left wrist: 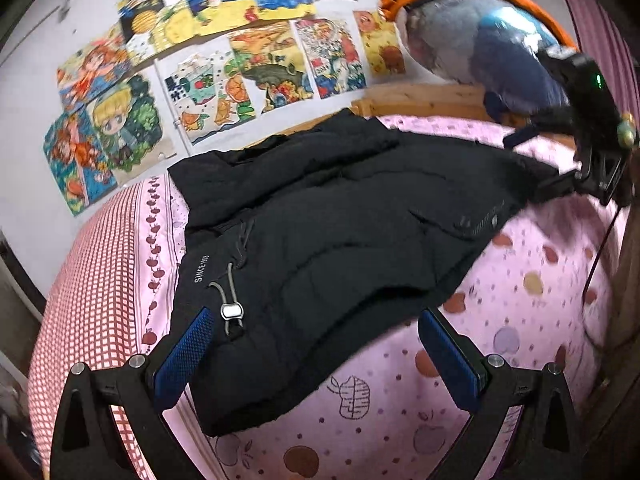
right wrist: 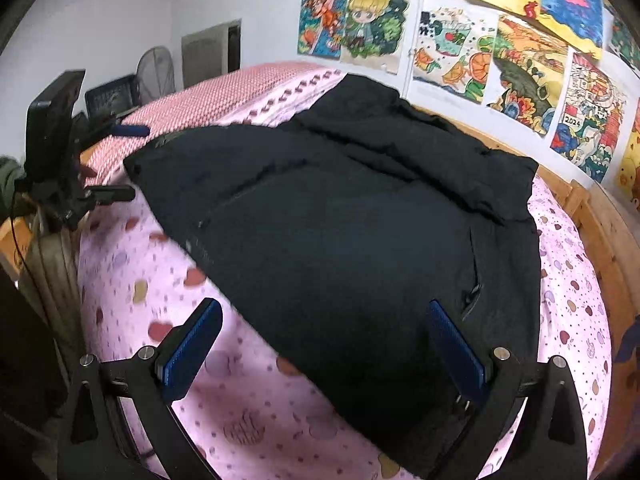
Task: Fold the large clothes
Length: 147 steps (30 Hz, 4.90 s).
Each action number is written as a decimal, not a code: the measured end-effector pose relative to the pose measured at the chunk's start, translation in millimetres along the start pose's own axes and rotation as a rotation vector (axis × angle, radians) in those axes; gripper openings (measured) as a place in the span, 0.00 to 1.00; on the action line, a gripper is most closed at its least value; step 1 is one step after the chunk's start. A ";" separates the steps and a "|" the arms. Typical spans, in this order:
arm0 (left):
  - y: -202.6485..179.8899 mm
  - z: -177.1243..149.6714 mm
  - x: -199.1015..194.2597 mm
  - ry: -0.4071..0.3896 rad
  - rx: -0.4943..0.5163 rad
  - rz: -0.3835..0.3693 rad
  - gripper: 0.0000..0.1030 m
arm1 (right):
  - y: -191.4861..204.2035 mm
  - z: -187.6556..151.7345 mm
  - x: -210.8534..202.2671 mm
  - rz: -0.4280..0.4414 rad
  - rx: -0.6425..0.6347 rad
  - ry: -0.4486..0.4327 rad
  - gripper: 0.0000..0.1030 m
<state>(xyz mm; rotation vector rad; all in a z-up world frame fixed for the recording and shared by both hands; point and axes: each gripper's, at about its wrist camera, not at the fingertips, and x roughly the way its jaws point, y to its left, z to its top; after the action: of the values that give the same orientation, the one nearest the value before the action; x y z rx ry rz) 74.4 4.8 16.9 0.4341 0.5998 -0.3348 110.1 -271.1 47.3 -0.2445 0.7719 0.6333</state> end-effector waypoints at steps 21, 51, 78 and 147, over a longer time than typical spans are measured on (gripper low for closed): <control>-9.2 -5.3 24.1 0.010 0.015 0.256 1.00 | 7.1 -9.2 0.4 -0.391 -0.122 0.128 0.97; -11.1 11.2 8.2 -0.162 0.075 0.374 0.75 | -10.1 -8.3 1.3 -0.296 -0.001 0.023 0.36; 31.1 88.4 -54.3 -0.175 -0.086 0.249 0.07 | 17.6 66.6 -86.2 -0.396 -0.186 -0.299 0.06; 215.5 243.3 332.3 0.178 -0.253 0.236 0.08 | -228.1 275.1 282.2 -0.482 0.181 0.030 0.06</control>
<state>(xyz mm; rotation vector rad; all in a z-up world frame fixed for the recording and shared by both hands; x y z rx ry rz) 537.3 13.6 59.3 0.2885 0.7460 0.0065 561.0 -209.0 33.9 -0.2628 0.7592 0.1041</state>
